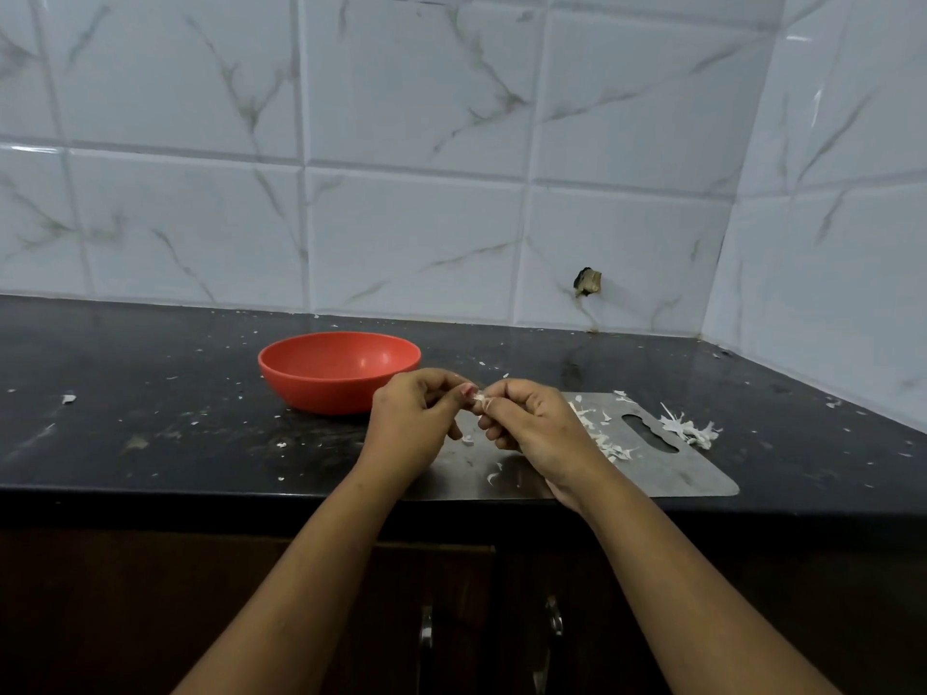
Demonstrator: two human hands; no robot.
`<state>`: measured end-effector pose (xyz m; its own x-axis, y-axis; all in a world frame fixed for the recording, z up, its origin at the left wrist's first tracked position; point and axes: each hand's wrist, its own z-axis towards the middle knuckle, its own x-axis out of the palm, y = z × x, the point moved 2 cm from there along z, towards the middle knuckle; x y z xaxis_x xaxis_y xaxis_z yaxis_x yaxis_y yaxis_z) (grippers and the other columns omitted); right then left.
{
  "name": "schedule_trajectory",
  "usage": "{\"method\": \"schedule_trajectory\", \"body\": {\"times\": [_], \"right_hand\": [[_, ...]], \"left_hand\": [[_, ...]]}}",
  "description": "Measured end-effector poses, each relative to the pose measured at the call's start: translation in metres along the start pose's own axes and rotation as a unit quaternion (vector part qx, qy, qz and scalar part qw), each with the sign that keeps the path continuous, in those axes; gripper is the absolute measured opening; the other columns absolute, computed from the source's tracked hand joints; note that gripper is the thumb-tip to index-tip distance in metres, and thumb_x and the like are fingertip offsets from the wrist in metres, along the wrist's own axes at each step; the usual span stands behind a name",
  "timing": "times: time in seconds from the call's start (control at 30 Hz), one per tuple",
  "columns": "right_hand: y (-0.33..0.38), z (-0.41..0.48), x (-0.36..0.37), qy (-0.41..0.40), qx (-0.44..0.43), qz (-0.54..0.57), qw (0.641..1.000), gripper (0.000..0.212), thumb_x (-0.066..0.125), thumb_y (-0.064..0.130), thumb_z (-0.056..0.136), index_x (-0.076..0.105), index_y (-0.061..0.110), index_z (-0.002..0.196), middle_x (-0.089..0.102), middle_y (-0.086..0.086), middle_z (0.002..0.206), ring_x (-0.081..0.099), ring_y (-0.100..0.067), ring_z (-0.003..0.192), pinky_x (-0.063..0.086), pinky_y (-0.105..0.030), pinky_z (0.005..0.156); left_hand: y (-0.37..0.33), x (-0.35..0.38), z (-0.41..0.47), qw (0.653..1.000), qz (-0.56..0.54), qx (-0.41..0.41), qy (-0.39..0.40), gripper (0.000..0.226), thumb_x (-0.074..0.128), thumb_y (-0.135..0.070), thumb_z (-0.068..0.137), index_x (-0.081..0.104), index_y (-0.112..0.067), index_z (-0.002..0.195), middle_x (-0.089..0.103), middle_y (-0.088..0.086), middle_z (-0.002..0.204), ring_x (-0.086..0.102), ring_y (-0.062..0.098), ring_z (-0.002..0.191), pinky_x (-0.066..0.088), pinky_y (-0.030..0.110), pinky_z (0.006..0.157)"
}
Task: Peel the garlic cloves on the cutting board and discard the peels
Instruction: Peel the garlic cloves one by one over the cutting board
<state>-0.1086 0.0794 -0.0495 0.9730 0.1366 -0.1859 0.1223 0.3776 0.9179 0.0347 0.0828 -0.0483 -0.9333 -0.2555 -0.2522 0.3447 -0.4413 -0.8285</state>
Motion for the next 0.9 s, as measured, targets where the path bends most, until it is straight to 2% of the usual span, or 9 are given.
{"method": "schedule_trajectory", "body": {"times": [0.13,0.33,0.5,0.57,0.63,0.73,0.83,0.9], "right_hand": [[0.002,0.0,-0.001,-0.021,0.017,0.025,0.999,0.022,0.052,0.006,0.094,0.068,0.006,0.079,0.061,-0.004,0.068,0.053,-0.005,0.058,0.044,-0.016,0.055],[0.0,0.003,-0.002,-0.078,0.052,0.047,0.994,0.029,0.045,0.007,0.094,0.07,0.002,0.08,0.061,-0.007,0.067,0.052,-0.011,0.058,0.041,-0.02,0.054],[-0.006,0.004,-0.003,-0.114,0.032,-0.044,0.992,0.025,0.062,0.021,0.093,0.072,0.009,0.074,0.063,0.001,0.059,0.053,-0.007,0.055,0.045,-0.02,0.054],[-0.006,0.003,-0.003,-0.126,0.022,-0.114,0.985,0.014,0.07,0.019,0.087,0.071,0.012,0.075,0.065,-0.001,0.061,0.056,-0.008,0.056,0.049,-0.025,0.058],[-0.007,0.003,-0.003,-0.131,0.017,-0.131,0.982,0.008,0.069,0.011,0.086,0.069,0.014,0.078,0.064,-0.001,0.063,0.057,-0.01,0.059,0.052,-0.031,0.064],[-0.007,0.001,-0.003,-0.116,0.0,-0.086,0.989,0.026,0.055,-0.003,0.087,0.068,0.02,0.085,0.068,-0.001,0.077,0.062,-0.013,0.07,0.053,-0.033,0.069],[-0.004,0.0,-0.002,-0.057,-0.031,-0.07,0.995,0.028,0.059,0.005,0.092,0.069,0.029,0.101,0.071,0.005,0.095,0.066,-0.009,0.088,0.054,-0.025,0.074],[-0.004,0.001,0.0,-0.029,-0.045,-0.072,0.996,0.025,0.062,0.009,0.092,0.071,0.029,0.104,0.073,0.007,0.096,0.067,-0.008,0.089,0.054,-0.021,0.073]], "left_hand": [[0.004,-0.003,0.001,0.997,-0.054,-0.048,-0.031,0.011,0.061,-0.013,0.093,0.071,-0.013,0.09,0.073,-0.003,0.075,0.057,0.004,0.048,0.043,0.016,0.047],[0.006,-0.001,0.002,0.996,-0.055,-0.067,-0.009,0.009,0.063,-0.009,0.09,0.07,-0.014,0.094,0.074,-0.002,0.079,0.058,0.004,0.051,0.043,0.017,0.049],[0.005,-0.001,0.001,0.997,-0.036,-0.066,0.0,0.011,0.065,-0.007,0.088,0.072,-0.014,0.095,0.074,0.0,0.079,0.056,0.0,0.048,0.042,0.013,0.048],[0.004,-0.002,0.0,0.997,-0.034,-0.063,0.002,0.012,0.067,-0.007,0.087,0.071,-0.014,0.096,0.074,0.001,0.078,0.055,-0.001,0.046,0.041,0.01,0.047],[0.003,-0.002,0.0,0.998,-0.026,-0.061,0.002,0.012,0.068,-0.007,0.086,0.071,-0.014,0.096,0.073,0.001,0.077,0.055,-0.002,0.046,0.04,0.009,0.047],[0.002,-0.002,0.0,0.998,-0.012,-0.056,0.001,0.011,0.068,-0.007,0.086,0.069,-0.014,0.094,0.073,0.001,0.078,0.055,-0.002,0.046,0.041,0.009,0.046],[0.003,-0.002,-0.001,0.999,-0.004,-0.053,0.007,0.01,0.07,-0.008,0.084,0.066,-0.012,0.093,0.073,0.001,0.074,0.057,0.0,0.046,0.042,0.01,0.047],[0.003,-0.001,-0.002,0.999,0.008,-0.045,0.017,0.016,0.074,-0.012,0.082,0.062,-0.015,0.092,0.072,0.001,0.069,0.059,0.001,0.048,0.042,0.009,0.049]]}}
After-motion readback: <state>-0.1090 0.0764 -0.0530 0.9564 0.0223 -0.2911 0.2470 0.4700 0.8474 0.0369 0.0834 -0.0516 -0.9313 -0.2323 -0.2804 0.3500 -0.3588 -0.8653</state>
